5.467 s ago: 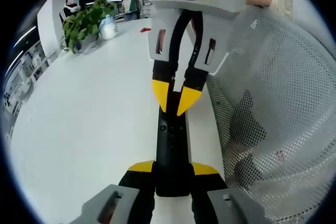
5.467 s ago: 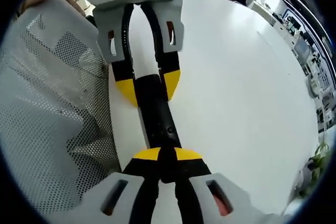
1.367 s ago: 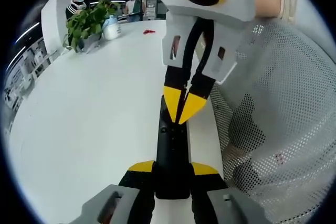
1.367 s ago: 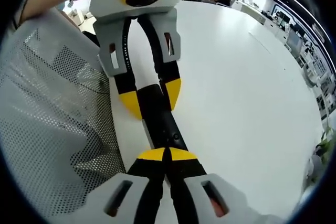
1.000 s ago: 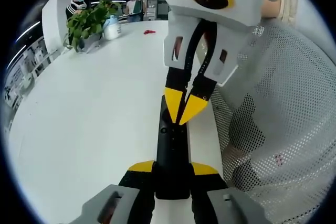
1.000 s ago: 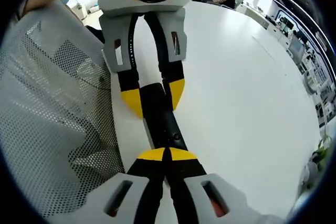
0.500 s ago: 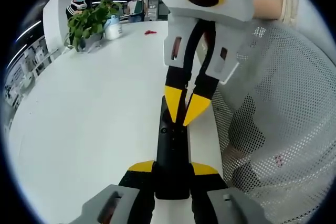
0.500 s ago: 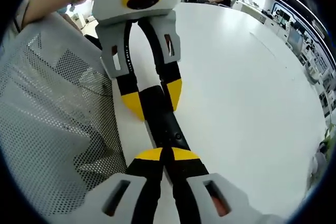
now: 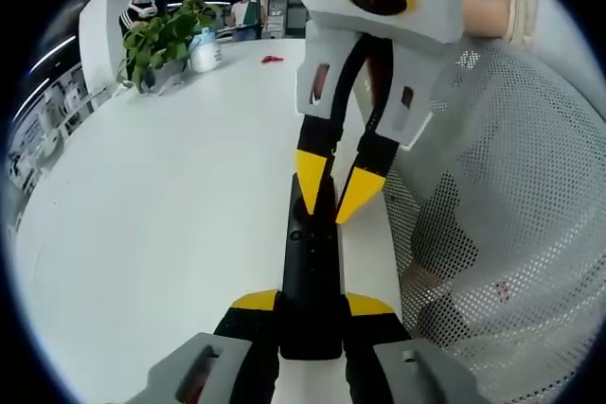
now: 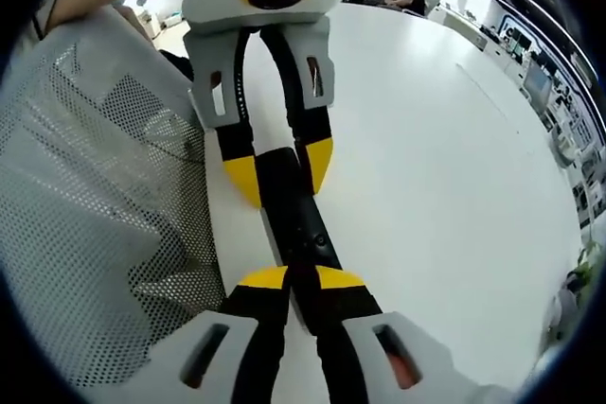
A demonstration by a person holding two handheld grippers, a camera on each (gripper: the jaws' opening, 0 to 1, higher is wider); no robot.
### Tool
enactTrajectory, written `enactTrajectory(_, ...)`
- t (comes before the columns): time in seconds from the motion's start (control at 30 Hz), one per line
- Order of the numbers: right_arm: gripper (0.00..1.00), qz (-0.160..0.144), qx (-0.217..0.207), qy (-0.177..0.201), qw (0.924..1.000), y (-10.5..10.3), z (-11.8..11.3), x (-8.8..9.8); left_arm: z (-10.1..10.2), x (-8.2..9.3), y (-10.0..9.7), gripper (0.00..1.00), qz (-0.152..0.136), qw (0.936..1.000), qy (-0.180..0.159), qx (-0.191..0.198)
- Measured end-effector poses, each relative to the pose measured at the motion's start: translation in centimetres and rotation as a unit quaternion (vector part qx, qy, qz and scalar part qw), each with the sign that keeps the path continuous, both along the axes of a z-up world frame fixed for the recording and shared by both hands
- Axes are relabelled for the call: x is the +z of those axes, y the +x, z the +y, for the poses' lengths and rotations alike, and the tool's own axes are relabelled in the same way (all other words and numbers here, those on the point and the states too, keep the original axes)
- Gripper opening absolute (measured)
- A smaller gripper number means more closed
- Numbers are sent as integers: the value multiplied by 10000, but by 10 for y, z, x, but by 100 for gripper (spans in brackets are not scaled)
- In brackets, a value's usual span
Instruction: Press the specified remote control buttons in sequence, fully releasing each button before pressing the next.
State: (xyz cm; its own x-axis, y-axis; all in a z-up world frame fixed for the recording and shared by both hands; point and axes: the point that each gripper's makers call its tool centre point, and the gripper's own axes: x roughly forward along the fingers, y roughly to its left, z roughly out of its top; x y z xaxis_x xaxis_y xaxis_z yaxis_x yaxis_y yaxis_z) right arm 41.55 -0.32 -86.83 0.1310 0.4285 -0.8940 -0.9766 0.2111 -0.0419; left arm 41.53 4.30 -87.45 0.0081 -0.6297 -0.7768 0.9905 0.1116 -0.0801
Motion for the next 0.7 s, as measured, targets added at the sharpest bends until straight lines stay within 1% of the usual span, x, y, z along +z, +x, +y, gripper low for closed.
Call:
enactTrajectory(0.07, 9, 13, -20, 44, 10000, 0, 0, 0, 0, 0, 0, 25, 4, 10000, 0, -2)
enactTrajectory(0.13, 8, -47, 16, -12, 10000, 1, 0, 0, 0, 0, 0, 25, 4, 10000, 6, -10)
enactTrajectory(0.23, 8, -261, 261, -199, 9991, 0, 2, -1, 0, 0, 0, 25, 9, 10000, 11, -22)
enactTrajectory(0.3, 8, -321, 334, -264, 9986, -1, 2, -1, 0, 0, 0, 25, 2, 10000, 24, -40)
enactTrajectory(0.37, 8, -319, 333, -273, 9986, 0, 2, -1, 0, 0, 0, 25, -4, 10000, 35, -51)
enactTrajectory(0.43, 8, -192, 153, -209, 9995, 1, 1, -1, 0, 0, 0, 25, 2, 10000, 28, -41)
enactTrajectory(0.5, 8, -131, 90, -149, 9998, 2, 0, -1, 0, 0, 0, 24, 7, 10000, 20, -35)
enactTrajectory(0.7, 8, -172, 109, -188, 9996, 1, 1, -1, 0, 0, 0, 25, -3, 10000, 26, -31)
